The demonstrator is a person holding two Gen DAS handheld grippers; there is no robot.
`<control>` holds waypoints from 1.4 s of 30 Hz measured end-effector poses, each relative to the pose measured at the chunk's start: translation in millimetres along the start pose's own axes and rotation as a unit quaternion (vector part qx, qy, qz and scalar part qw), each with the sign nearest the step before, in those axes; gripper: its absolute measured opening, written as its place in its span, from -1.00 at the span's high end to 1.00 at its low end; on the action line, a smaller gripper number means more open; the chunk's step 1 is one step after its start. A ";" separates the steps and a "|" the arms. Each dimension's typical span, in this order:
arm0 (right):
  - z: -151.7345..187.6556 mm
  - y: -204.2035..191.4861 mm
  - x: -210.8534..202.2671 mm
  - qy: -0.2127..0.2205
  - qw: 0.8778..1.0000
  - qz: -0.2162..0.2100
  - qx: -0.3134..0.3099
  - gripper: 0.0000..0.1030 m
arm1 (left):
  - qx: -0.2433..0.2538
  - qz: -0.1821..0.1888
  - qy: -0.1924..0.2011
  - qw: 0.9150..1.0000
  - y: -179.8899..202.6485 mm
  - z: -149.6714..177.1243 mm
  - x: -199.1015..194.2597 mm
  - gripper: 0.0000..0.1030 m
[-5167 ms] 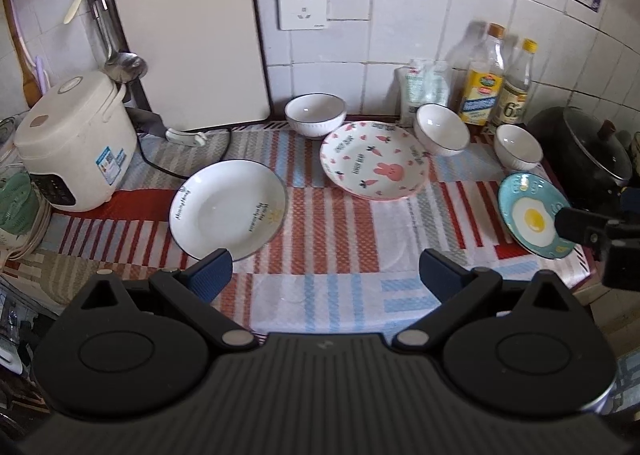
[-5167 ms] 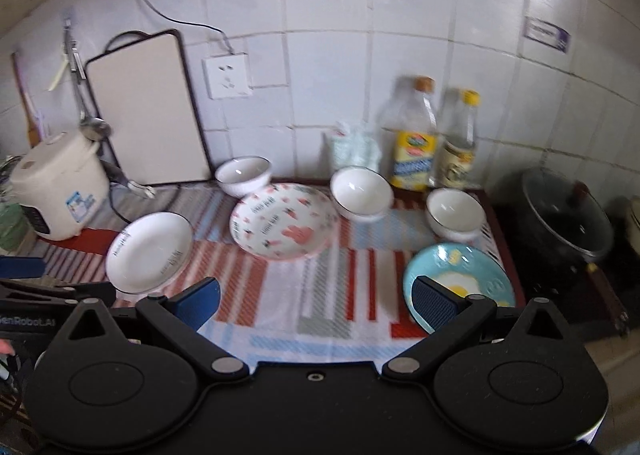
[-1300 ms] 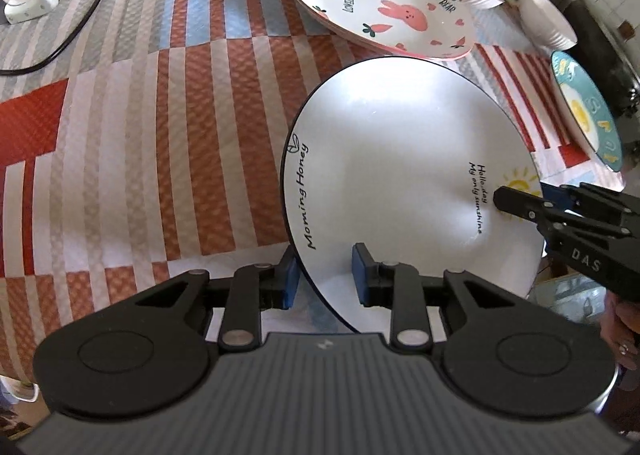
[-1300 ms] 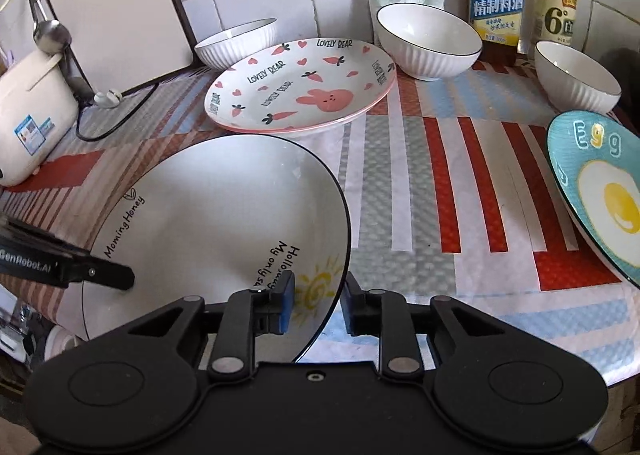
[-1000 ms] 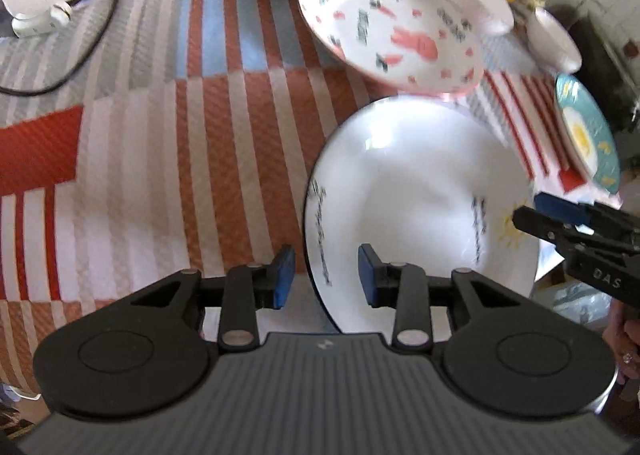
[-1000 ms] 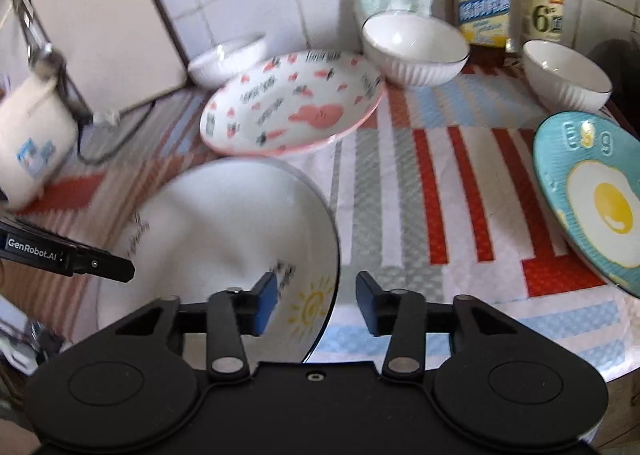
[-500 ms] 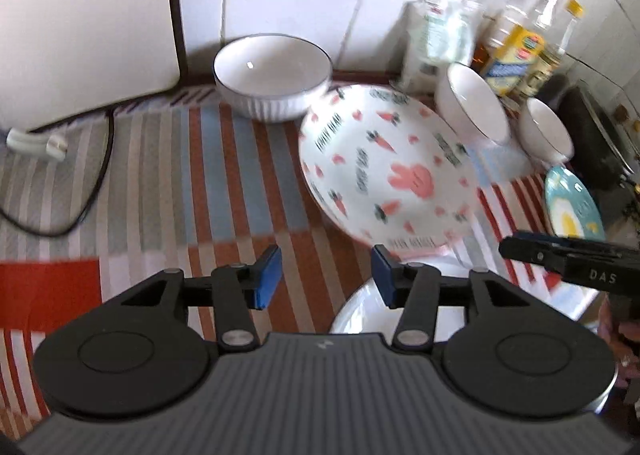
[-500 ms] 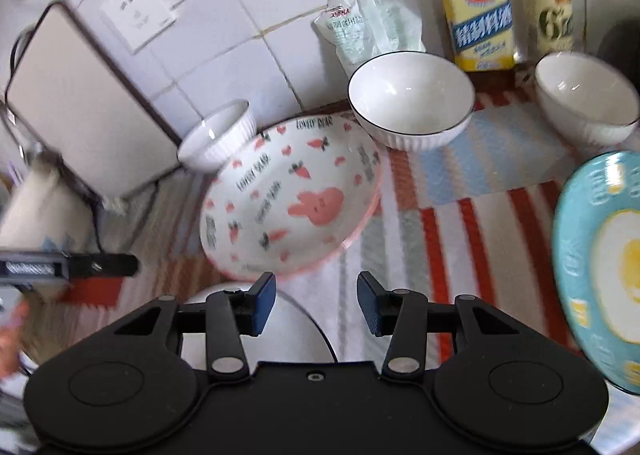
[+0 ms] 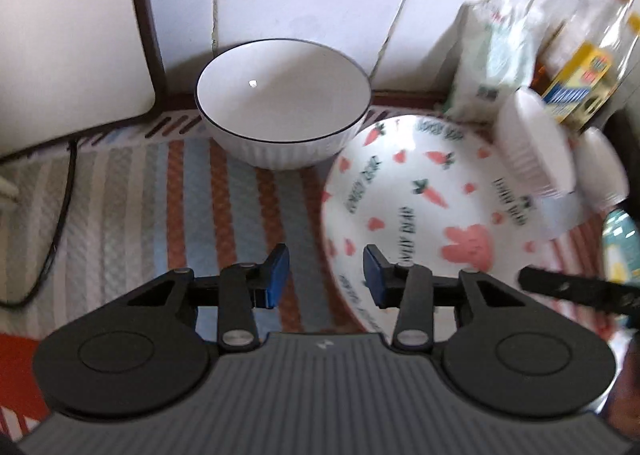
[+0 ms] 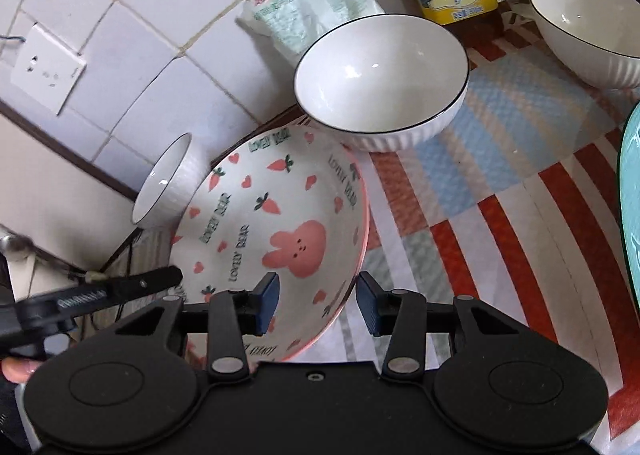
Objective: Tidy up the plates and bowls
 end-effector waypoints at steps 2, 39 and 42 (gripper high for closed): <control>-4.3 3.9 6.0 -0.003 1.000 0.004 0.016 0.05 | -0.003 -0.002 -0.008 1.000 -2.2 0.6 10.0 0.23; 2.6 -3.8 -23.4 -0.052 0.998 -0.006 0.046 0.67 | 0.042 0.005 -0.004 0.999 31.5 8.7 -44.5 0.61; 9.9 -7.1 -37.3 -0.056 0.998 -0.009 0.038 0.67 | 0.057 0.013 0.004 0.998 39.5 19.1 -62.7 0.61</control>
Point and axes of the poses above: each gripper's, at about its wrist camera, not at the fingertips, and x roughly the way its jaws point, y to its right, z to its underside, the point moved 10 cm from there along x, roughly the way its jaws point, and after that the axes turned 3 degrees about z, right-handed, at the moved point
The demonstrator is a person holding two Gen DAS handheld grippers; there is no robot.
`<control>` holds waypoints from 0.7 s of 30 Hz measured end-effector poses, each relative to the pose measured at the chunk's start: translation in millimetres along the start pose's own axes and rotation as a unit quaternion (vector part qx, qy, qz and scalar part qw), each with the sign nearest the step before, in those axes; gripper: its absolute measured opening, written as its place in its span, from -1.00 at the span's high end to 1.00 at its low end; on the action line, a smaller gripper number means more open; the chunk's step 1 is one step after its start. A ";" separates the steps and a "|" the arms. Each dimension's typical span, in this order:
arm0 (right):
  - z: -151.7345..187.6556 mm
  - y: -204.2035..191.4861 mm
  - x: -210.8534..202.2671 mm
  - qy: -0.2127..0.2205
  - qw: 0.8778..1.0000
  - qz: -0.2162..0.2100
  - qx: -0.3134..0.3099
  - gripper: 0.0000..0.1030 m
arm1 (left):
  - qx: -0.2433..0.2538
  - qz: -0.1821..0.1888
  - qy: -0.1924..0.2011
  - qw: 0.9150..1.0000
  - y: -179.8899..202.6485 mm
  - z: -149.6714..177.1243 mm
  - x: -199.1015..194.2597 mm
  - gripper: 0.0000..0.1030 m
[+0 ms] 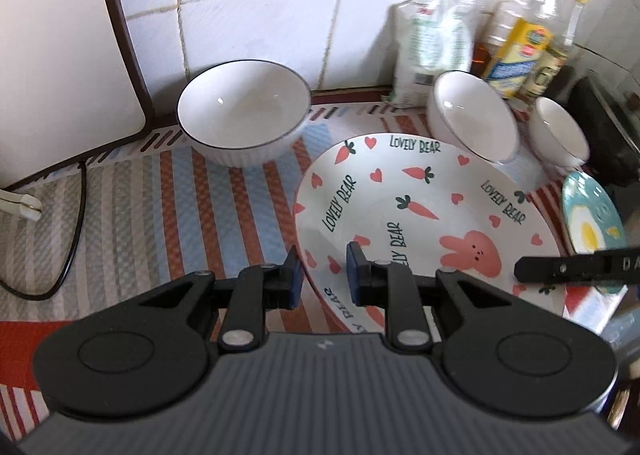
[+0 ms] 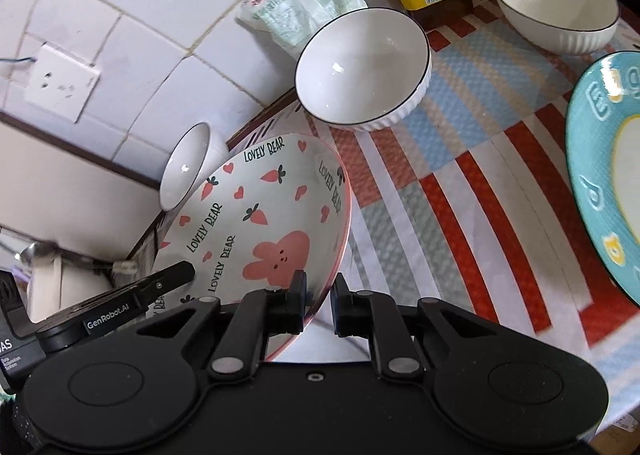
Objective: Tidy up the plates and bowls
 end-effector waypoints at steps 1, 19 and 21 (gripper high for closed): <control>3.9 -1.6 -3.9 -0.003 1.000 -0.002 -0.004 0.66 | 0.005 -0.003 0.007 1.000 2.8 2.9 -8.5 0.61; 74.9 -7.5 -88.7 -0.037 0.997 -0.011 -0.066 0.64 | -0.033 -0.006 0.038 0.999 39.2 82.4 -92.8 0.61; 80.9 -3.9 -88.3 -0.043 0.996 -0.005 -0.073 0.64 | -0.046 -0.004 0.034 0.998 40.3 94.4 -90.1 0.61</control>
Point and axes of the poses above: each gripper's, at about its wrist camera, not at the fingertips, and x roughly the way its jaws point, y to its right, z to its underside, the point moved 10 cm from there along x, roughly the way its jaws point, and after that the axes turned 3 degrees about z, right-handed, at the moved point
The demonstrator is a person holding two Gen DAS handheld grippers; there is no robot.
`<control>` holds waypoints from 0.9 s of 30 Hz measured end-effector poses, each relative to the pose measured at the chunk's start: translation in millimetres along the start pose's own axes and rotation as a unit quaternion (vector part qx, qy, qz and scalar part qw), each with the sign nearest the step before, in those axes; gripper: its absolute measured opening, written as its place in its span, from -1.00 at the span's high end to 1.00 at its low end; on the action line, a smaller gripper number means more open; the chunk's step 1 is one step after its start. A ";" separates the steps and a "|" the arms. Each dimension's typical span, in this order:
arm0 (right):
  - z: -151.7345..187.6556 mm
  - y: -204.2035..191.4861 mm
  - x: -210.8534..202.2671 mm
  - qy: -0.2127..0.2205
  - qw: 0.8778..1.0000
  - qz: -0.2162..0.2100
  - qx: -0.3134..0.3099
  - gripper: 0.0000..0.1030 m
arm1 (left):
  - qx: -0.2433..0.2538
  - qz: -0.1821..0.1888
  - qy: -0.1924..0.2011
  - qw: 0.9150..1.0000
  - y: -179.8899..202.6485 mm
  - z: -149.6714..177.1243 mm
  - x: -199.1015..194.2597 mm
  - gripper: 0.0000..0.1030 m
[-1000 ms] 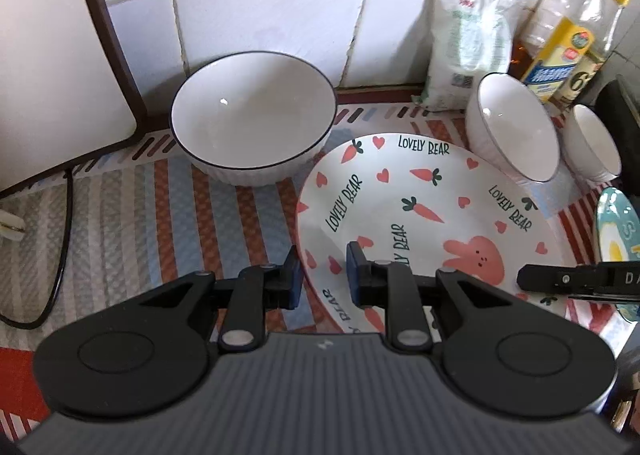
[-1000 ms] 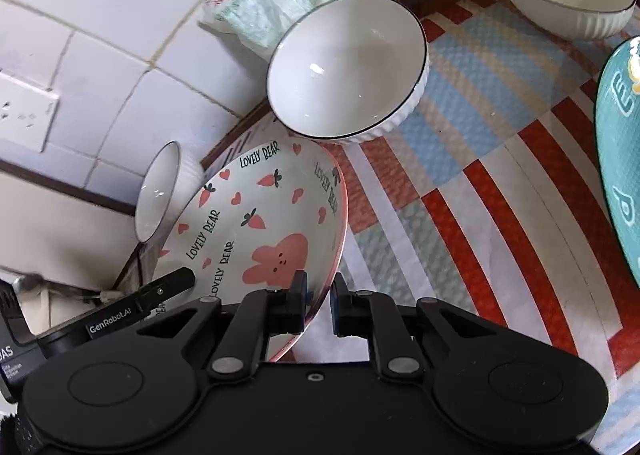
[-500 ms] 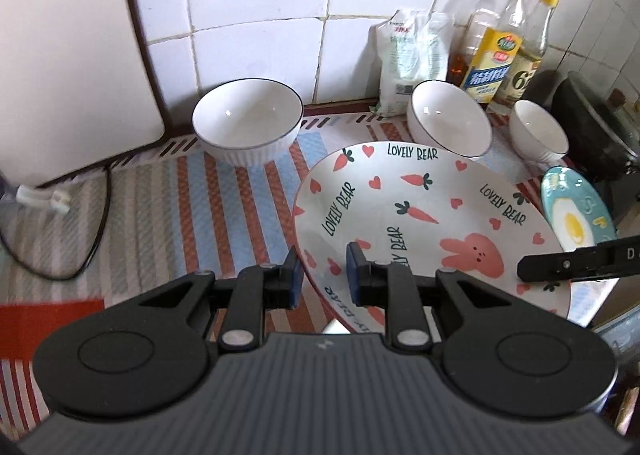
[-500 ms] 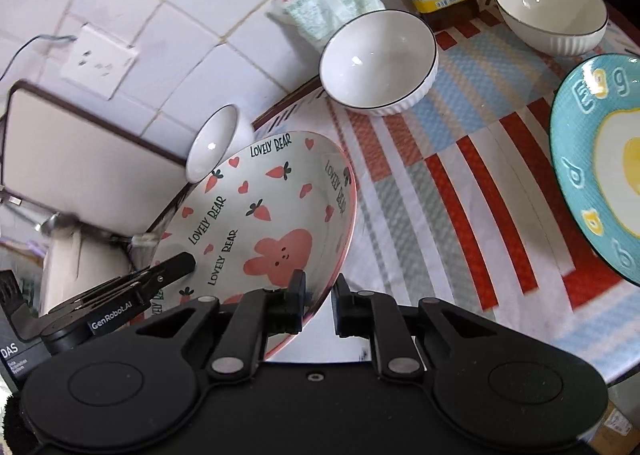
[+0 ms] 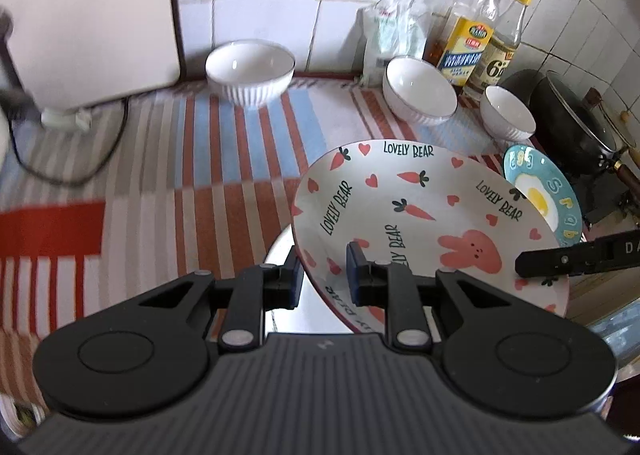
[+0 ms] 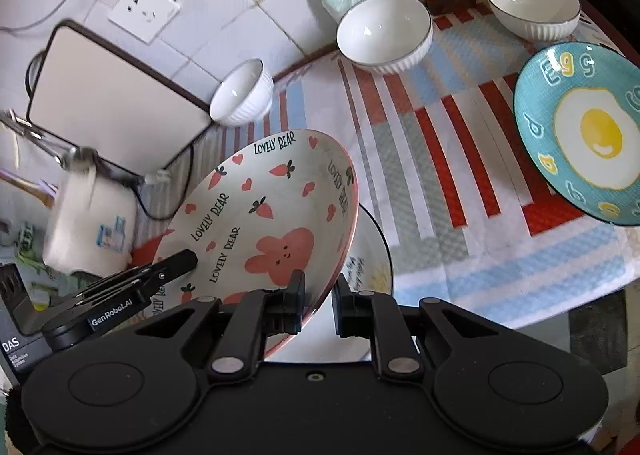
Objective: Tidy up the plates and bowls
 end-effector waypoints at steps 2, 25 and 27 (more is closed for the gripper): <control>5.5 2.9 3.8 -0.007 1.000 0.003 -0.003 0.64 | -0.013 0.000 -0.005 1.000 -1.4 11.1 3.4 0.61; 44.6 9.0 47.2 -0.069 0.998 -0.002 0.014 0.58 | -0.035 -0.037 -0.095 0.994 -29.5 42.1 42.6 0.61; 45.4 8.8 50.1 -0.070 0.997 -0.005 0.021 0.58 | -0.035 -0.040 -0.104 0.993 -30.9 40.1 45.2 0.61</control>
Point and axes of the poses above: each gripper's, at about its wrist camera, not at the fingertips, and x roughly the way its jaws point, y to its right, z to its underside, the point moved 10 cm from there along x, roughly the way its jaws point, and after that the axes turned 3 degrees about z, right-handed, at the moved point
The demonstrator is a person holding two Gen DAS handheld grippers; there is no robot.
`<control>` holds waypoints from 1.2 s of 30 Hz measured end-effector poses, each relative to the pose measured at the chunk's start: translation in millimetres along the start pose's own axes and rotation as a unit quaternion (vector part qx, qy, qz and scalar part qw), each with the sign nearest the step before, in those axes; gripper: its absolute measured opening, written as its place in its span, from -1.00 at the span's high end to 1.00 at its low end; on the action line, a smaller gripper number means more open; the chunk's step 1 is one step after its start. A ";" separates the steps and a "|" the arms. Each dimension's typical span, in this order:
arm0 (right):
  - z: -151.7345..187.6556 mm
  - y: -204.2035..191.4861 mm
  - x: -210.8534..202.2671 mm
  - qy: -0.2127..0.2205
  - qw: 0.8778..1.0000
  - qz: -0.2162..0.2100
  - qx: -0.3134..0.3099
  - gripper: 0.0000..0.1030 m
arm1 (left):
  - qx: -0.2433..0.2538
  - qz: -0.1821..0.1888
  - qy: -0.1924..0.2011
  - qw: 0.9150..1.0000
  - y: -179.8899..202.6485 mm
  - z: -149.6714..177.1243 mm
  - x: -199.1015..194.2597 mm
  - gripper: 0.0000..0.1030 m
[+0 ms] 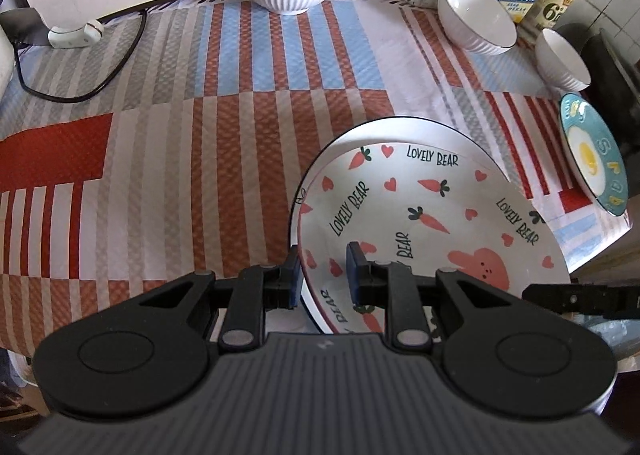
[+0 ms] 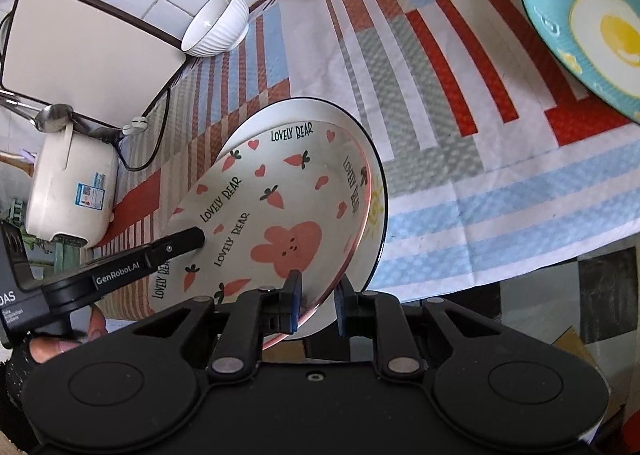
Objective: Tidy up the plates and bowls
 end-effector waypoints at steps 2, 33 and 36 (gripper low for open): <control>-0.4 -0.2 1.9 -0.001 1.000 0.003 0.001 0.58 | -0.003 0.000 -0.005 1.000 -0.5 -1.1 2.5 0.61; -22.7 -0.3 16.9 0.034 0.958 0.197 -0.207 0.34 | -0.039 -0.040 -0.057 0.997 10.2 15.7 16.8 0.56; -23.6 -1.9 12.0 0.046 0.957 0.189 -0.213 0.30 | -0.038 -0.056 -0.054 0.996 9.2 15.5 10.8 0.48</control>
Point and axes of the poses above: each gripper's, at about its wrist camera, not at the fingertips, and x roughly the way its jaws point, y to its right, z to its underside, the point moved 10 cm from there along x, roughly the way its jaws point, and after that the axes turned 3 degrees about z, right-handed, at the moved point
